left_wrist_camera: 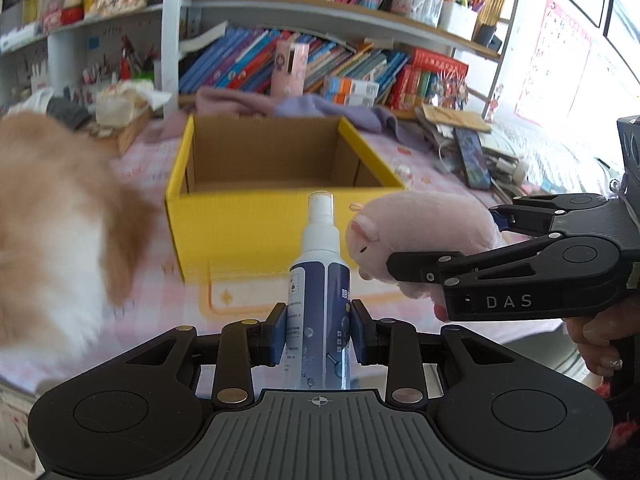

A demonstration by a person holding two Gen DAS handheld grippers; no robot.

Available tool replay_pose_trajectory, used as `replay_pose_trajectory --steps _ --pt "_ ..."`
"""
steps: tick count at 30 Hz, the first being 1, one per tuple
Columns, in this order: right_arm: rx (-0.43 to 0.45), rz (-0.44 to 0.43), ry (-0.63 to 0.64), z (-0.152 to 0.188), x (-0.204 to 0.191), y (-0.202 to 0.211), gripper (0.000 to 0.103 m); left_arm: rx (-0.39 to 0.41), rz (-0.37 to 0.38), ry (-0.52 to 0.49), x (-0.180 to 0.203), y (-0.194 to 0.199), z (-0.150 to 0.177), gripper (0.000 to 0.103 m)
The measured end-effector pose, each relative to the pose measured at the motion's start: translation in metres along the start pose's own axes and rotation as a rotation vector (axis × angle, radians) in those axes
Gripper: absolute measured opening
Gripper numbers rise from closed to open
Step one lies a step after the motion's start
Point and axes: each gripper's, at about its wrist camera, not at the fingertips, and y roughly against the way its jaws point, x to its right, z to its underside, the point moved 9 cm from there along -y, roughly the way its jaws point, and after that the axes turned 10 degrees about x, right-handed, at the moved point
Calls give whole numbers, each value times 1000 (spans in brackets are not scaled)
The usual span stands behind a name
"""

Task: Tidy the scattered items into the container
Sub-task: 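Lower the pig into the box and open the right tool while the left tool lowers the bottle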

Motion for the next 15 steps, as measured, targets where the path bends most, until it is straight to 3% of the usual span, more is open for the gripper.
replay_pose_trajectory --steps 9,15 --pt "94 -1 64 -56 25 -35 65 77 -23 -57 -13 -34 -61 31" --pt "90 -1 134 -78 43 -75 65 75 -40 -75 -24 -74 -85 31"
